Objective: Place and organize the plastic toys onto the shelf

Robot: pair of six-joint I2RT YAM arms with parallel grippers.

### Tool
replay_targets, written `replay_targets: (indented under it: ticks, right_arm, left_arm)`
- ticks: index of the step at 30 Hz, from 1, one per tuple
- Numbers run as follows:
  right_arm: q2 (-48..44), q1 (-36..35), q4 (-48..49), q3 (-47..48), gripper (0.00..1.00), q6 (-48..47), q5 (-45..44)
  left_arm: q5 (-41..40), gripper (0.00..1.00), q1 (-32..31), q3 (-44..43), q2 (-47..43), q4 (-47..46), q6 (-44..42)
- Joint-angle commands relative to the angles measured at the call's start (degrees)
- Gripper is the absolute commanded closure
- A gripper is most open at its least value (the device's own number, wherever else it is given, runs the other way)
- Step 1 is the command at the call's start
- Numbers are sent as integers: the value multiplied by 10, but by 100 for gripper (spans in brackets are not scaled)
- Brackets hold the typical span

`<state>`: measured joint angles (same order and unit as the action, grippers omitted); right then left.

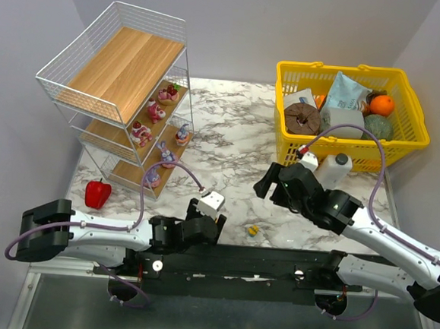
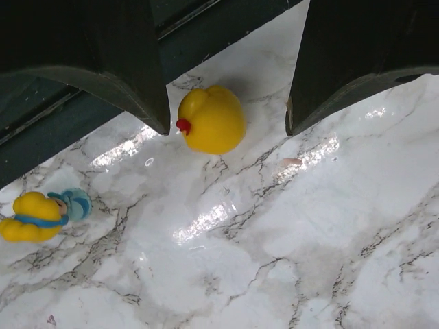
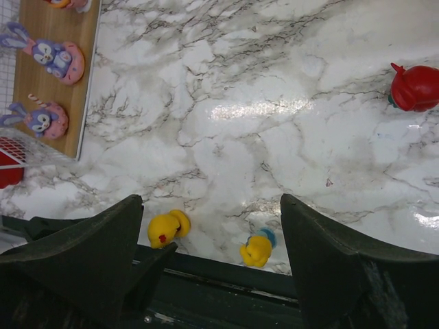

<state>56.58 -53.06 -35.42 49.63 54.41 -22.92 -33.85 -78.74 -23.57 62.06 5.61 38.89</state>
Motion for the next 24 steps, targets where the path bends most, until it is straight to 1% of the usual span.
replay_targets:
  ticks: [1, 2, 9, 10, 17, 19, 22, 24]
  right_arm:
    - [-15, 2, -18, 13, 12, 3, -23]
    - [-16, 1, -18, 13, 12, 3, -25]
    - [-25, 1, -26, 12, 12, 4, -31]
    - [-25, 1, -26, 11, 12, 4, -33]
    - [-23, 1, -26, 10, 12, 6, -35]
    - [-23, 1, -28, 9, 12, 6, -36]
    - [-22, 2, -28, 9, 12, 6, -41]
    - [-20, 1, -29, 10, 12, 5, -43]
  left_arm:
    - [19, 25, 18, 2, 22, -50, 5]
    - [24, 28, 20, 0, 26, -51, 2]
    - [53, 34, 21, 7, 38, -53, -2]
    - [54, 35, 21, 9, 36, -68, -2]
    - [62, 50, 32, 10, 42, -78, -10]
    - [65, 51, 37, 8, 48, -76, -12]
    - [66, 59, 39, 5, 50, -75, -14]
    - [63, 72, 39, 0, 48, -71, -14]
